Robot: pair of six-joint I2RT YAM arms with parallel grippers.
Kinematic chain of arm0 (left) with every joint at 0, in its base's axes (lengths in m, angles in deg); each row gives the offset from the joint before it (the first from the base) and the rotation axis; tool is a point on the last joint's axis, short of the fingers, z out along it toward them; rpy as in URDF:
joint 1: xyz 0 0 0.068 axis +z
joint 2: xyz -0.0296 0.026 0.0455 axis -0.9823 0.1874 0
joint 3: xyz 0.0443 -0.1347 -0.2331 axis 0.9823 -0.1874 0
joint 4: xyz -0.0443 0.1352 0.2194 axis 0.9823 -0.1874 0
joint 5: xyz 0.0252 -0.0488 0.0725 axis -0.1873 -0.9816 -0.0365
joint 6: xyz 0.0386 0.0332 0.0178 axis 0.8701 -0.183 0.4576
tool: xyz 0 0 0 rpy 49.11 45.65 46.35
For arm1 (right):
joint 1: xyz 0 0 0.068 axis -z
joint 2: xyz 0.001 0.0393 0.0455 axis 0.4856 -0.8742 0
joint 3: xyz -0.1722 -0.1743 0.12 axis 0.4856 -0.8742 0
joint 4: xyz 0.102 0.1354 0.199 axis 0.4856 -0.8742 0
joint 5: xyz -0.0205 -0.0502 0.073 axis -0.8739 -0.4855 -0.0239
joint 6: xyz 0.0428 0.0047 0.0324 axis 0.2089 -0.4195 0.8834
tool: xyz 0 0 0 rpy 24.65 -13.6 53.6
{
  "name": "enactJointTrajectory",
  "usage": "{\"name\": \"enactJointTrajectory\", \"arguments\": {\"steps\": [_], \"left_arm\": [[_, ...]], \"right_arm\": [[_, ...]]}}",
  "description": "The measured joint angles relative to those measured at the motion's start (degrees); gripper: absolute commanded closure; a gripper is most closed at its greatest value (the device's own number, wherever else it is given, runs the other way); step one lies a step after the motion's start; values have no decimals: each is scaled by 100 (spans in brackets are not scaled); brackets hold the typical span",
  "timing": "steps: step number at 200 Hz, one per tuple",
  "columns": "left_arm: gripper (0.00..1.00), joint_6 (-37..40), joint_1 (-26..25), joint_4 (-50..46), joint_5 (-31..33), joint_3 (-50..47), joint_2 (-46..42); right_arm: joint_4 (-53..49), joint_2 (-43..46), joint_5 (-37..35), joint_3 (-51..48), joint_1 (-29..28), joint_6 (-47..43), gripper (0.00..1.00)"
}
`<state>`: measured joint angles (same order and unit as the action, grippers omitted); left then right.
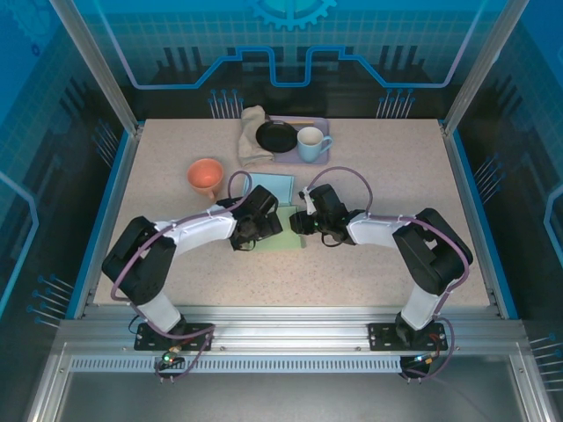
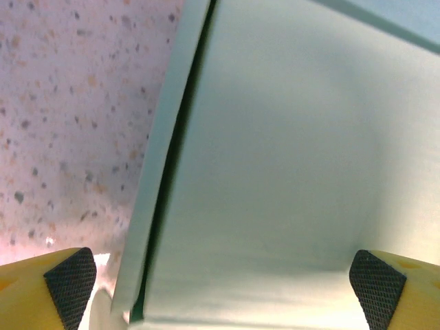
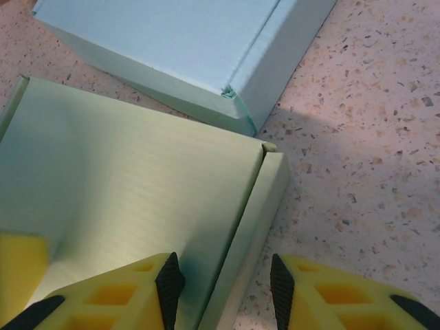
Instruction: Fold the paper box
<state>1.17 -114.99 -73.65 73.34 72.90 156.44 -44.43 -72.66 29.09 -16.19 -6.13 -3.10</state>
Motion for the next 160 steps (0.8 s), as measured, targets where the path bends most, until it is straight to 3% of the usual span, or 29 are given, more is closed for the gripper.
{"name": "enactJointTrajectory", "arguments": {"steps": [62,160], "left_arm": [[1,-356,-26,-83,-4,-249,-1143],[1,-1207,48,-273,-151,-428,-1161]], "right_arm": [[-2,0,22,0,0,0,58],[-4,0,42,4,9,0,59]]}}
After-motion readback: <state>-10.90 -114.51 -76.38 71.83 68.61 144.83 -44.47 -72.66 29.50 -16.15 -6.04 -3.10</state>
